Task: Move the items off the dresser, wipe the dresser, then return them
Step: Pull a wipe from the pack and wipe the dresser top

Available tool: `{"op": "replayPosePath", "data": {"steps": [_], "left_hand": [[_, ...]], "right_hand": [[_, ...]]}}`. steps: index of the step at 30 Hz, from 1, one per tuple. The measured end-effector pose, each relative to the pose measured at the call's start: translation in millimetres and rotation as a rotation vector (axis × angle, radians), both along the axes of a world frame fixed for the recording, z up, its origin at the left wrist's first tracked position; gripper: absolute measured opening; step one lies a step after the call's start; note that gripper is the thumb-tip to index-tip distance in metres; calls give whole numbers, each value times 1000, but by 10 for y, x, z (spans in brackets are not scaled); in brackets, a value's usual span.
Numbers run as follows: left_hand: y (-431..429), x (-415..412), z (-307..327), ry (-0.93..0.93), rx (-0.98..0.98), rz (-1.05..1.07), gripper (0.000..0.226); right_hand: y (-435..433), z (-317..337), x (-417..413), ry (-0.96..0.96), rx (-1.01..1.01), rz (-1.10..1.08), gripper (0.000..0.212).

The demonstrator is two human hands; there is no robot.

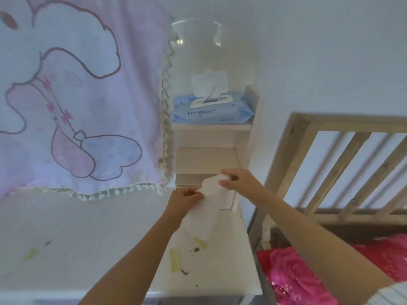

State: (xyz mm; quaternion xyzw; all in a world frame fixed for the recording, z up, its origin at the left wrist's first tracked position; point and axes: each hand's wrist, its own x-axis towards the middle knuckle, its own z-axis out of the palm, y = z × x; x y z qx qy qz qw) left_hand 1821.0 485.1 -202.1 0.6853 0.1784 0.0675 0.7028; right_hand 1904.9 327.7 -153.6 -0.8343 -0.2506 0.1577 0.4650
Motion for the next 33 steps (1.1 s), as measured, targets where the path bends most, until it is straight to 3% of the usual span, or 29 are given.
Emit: {"op": "replayPosePath", "data": {"steps": [2,4,8,9,12,13,16,19,20,22,24,28,33], "left_hand": [[15,31,-52,17,4,9,17],[13,49,-86,18,-5,-11,17],[131,-14,-258,-14,26,-34,19],[212,-60,-377,18,174,-22,23],[571,-343,-958,338,1015,-133,53],[718,-449,-1167,438,1156,-190,57],[1042,-688,-1622,479,1242,-209,65],[1186,-683,-1995,488,1398,-243,119],[1187,-704,-2086,517,1373,-294,123],[1172,-731,-2143,533,1363,-275,101],[1181,-747,-2260,598,1271,-314,80],[1206,-778,-2303,560,1298,-286,66],[1201,-758,-2334,570,1322,-286,63]], "right_hand": [[-11,-200,-6,-139,-301,129,53],[40,-410,-79,-212,-484,212,51],[50,-633,-170,-194,-458,69,20],[34,-645,-186,-143,-404,4,18],[-44,-668,-198,63,-162,-342,19],[-76,-720,-177,146,-92,-454,22],[-173,-978,-81,311,53,-741,29],[-248,-1337,136,247,-28,-877,29],[-241,-1421,173,209,-83,-871,26],[-211,-1621,294,165,-139,-836,17],[-164,-1833,424,151,-173,-789,23],[-81,-2180,581,161,-337,-606,19],[17,-2568,705,-50,-648,-448,13]]}}
